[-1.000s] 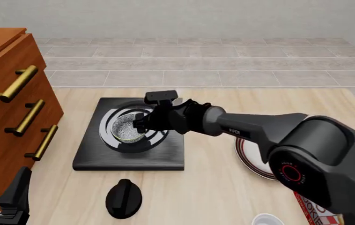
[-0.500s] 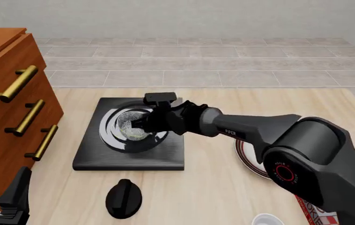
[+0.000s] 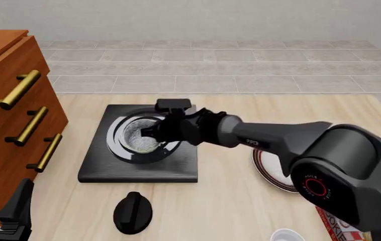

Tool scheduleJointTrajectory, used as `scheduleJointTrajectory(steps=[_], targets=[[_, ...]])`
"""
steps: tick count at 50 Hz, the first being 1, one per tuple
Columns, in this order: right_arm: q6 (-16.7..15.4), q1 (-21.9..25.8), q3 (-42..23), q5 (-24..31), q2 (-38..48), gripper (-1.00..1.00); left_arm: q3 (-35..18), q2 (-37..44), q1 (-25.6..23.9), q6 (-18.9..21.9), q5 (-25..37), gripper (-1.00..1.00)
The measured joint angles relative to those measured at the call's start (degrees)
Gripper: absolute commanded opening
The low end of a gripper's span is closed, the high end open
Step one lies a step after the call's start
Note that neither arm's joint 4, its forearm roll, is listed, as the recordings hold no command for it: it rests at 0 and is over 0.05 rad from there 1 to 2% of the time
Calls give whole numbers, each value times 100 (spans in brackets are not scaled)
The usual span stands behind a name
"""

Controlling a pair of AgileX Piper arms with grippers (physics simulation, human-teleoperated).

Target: Pick the akita bowl on the stove and place it on the plate.

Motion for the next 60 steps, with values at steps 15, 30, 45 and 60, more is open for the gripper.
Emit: scheduleJointTrajectory(steps=[15,30,45,60], targets=[[-91,-158,247,4,-298,-100,0,0,0,0,0,100],[-89,-295,492,-131,-589,-100,0,0,0,0,0,100],[-43,-537,722,-297,-874,-100,0,0,0,0,0,100],[-29,-848,888,-420,-1108,-100,0,0,0,0,0,100]])
